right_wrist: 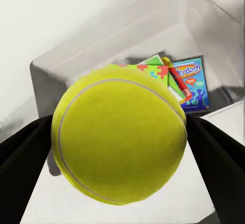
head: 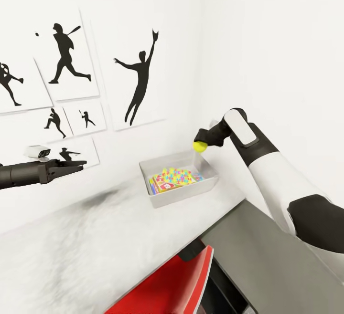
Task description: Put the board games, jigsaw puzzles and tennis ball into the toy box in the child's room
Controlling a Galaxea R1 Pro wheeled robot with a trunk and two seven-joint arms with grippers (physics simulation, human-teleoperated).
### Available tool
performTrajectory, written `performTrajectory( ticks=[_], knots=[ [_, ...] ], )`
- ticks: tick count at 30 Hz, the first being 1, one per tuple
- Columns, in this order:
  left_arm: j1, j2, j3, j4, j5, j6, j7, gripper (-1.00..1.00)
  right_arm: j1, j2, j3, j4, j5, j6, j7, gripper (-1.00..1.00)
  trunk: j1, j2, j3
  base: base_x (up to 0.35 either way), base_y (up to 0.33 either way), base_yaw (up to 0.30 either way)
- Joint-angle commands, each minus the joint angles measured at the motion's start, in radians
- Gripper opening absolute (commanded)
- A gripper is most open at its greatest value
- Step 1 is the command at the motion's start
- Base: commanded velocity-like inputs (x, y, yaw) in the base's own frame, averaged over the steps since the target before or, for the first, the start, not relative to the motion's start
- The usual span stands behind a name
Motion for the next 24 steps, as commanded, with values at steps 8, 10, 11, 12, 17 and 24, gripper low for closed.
performTrajectory(
  ticks=[8,10,11,12,17,24],
  knots=[
    [-0.001,0.005,0.002,0.0,0.0,0.011,-0.004,1.0,-0.085,0.035,0.006,0.105,-0.006,-0.021,-0.009,-1.0,0.001,-0.002,-0.016,0.0,0.0,0.0],
    [-0.001,0.008,0.003,0.0,0.0,0.011,-0.004,1.0,-0.114,0.051,0.008,0.139,0.001,-0.033,-0.009,-1.0,0.001,-0.002,-0.019,0.0,0.0,0.0],
    [-0.001,0.009,0.003,-0.001,0.0,0.011,-0.004,1.0,-0.125,0.056,0.009,0.15,0.008,-0.036,-0.01,-1.0,0.001,-0.002,-0.021,0.0,0.0,0.0],
    [-0.001,0.009,0.004,-0.001,0.001,0.011,-0.004,1.0,-0.134,0.059,0.01,0.156,0.018,-0.038,-0.01,-1.0,0.001,-0.002,-0.022,0.0,0.0,0.0],
    [-0.001,0.01,0.01,0.0,0.001,0.012,-0.004,1.0,-0.157,0.064,0.009,0.168,0.083,-0.039,-0.009,-1.0,0.001,-0.002,-0.03,0.0,0.0,0.0],
    [-0.002,0.008,0.012,0.0,0.002,0.014,-0.004,1.0,-0.161,0.065,0.01,0.173,0.098,-0.041,-0.009,-1.0,0.001,-0.002,-0.042,0.0,0.0,0.0]
  ],
)
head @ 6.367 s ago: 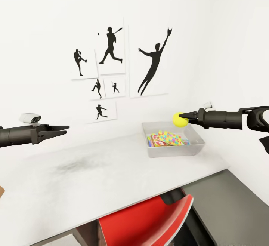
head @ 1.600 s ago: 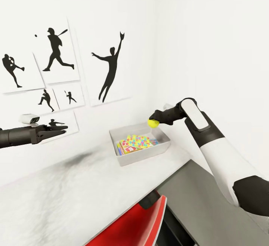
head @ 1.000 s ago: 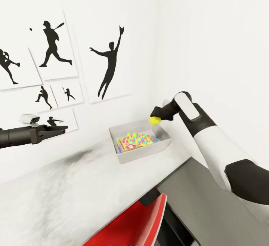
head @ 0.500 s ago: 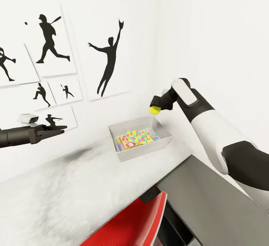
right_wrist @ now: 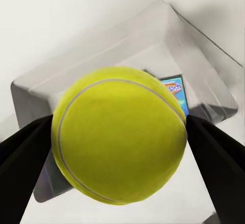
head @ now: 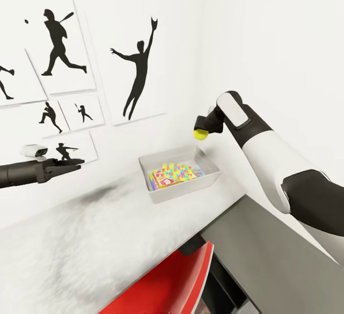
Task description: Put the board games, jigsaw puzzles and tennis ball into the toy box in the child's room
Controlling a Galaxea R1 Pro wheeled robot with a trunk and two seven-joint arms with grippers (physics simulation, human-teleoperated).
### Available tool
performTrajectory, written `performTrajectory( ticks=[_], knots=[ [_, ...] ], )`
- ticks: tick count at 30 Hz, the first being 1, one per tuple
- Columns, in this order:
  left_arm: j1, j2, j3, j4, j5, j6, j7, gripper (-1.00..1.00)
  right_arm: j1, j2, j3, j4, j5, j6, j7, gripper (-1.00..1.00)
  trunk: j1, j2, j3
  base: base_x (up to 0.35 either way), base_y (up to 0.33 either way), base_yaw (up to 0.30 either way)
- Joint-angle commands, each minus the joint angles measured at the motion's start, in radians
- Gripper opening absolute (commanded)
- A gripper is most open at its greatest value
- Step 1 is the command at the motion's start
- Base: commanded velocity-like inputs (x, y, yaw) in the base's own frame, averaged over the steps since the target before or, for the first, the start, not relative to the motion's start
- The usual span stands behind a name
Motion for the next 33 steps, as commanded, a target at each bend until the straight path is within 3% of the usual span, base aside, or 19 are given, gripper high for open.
performTrajectory(
  ticks=[1,12,21,33],
  knots=[
    [-0.001,0.0,0.001,0.0,-0.001,0.012,-0.004,1.0,-0.001,0.0,0.004,0.006,-0.011,0.0,-0.009,-1.0,0.001,-0.002,-0.004,0.0,0.0,0.0],
    [-0.004,0.001,0.001,0.0,0.007,0.02,-0.004,1.0,0.001,0.001,0.01,0.071,-0.006,-0.077,-0.009,-1.0,0.001,-0.002,-0.022,0.0,0.0,0.0],
    [-0.004,0.002,0.002,-0.001,0.006,0.019,-0.004,1.0,0.0,0.049,0.033,0.088,0.131,-0.105,-0.009,-1.0,0.001,-0.002,-0.037,0.0,0.0,0.0],
    [-0.004,0.002,0.002,-0.001,0.006,0.019,-0.004,1.0,-0.018,0.058,0.032,0.087,0.141,-0.106,-0.009,-1.0,0.001,-0.002,-0.057,0.0,0.0,0.0]
  ],
)
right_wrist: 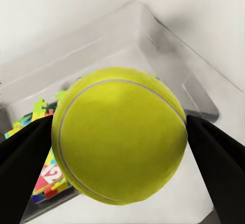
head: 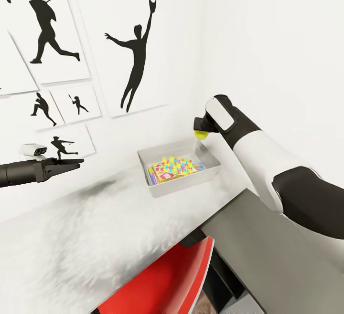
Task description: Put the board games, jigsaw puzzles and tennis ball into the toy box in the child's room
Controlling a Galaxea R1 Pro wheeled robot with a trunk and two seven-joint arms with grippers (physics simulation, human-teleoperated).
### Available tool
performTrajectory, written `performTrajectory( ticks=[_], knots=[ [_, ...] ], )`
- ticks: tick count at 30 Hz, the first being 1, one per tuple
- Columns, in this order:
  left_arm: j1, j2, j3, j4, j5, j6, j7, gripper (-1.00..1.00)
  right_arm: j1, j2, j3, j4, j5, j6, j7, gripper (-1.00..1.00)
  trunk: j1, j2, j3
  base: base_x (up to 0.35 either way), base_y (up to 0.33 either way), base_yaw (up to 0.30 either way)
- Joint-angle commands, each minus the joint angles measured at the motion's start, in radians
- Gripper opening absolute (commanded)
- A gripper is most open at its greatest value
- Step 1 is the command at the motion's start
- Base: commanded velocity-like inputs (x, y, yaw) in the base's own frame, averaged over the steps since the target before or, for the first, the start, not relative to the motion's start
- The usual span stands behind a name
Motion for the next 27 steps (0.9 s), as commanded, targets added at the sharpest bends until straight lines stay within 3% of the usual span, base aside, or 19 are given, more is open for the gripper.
performTrajectory(
  ticks=[1,27],
  knots=[
    [-0.001,0.0,0.0,0.0,-0.001,0.011,-0.004,1.0,-0.008,-0.001,0.006,-0.001,-0.011,0.001,-0.009,-1.0,0.001,-0.002,-0.004,0.0,0.0,0.0],
    [-0.001,-0.004,-0.003,-0.001,0.0,0.009,-0.004,1.0,-0.027,-0.01,0.005,0.001,-0.011,0.001,-0.009,-1.0,0.001,-0.002,-0.047,0.032,0.0,0.0]
  ],
)
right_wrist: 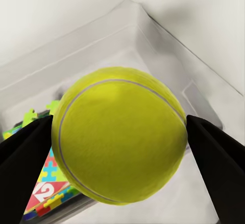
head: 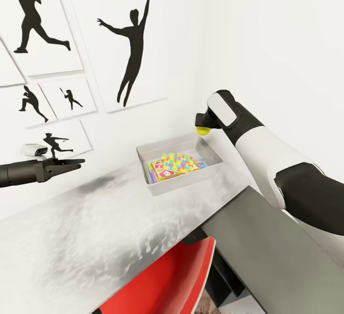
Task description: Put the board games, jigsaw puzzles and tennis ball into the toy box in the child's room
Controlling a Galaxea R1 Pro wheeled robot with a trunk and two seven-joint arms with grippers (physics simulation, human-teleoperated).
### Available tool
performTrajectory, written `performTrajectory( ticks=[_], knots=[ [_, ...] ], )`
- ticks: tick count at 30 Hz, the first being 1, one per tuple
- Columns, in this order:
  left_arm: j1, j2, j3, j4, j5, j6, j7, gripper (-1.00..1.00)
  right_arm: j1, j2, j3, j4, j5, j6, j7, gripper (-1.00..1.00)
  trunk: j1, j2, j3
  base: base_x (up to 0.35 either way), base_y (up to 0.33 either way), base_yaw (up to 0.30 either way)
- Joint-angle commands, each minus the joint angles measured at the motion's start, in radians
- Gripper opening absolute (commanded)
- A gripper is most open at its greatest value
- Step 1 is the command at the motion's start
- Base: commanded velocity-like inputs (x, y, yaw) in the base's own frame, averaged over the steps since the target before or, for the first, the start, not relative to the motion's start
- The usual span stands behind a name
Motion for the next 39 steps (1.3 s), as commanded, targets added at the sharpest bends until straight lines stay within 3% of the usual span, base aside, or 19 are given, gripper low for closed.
performTrajectory(
  ticks=[1,30,39],
  knots=[
    [-0.001,0.0,0.0,0.0,0.0,0.011,-0.004,1.0,-0.001,-0.001,0.006,-0.001,-0.011,0.001,-0.009,-1.0,0.001,-0.002,-0.004,0.003,0.0,0.0],
    [-0.001,0.003,0.003,0.0,-0.003,0.011,-0.004,1.0,0.0,-0.004,0.011,0.001,-0.009,-0.003,-0.009,-1.0,0.001,-0.002,-0.051,0.0,0.0,0.0],
    [-0.001,0.004,0.003,0.0,-0.003,0.01,-0.004,1.0,-0.001,-0.004,0.011,0.0,-0.007,-0.051,-0.01,-1.0,0.001,-0.002,-0.066,0.0,0.0,0.0]
  ],
)
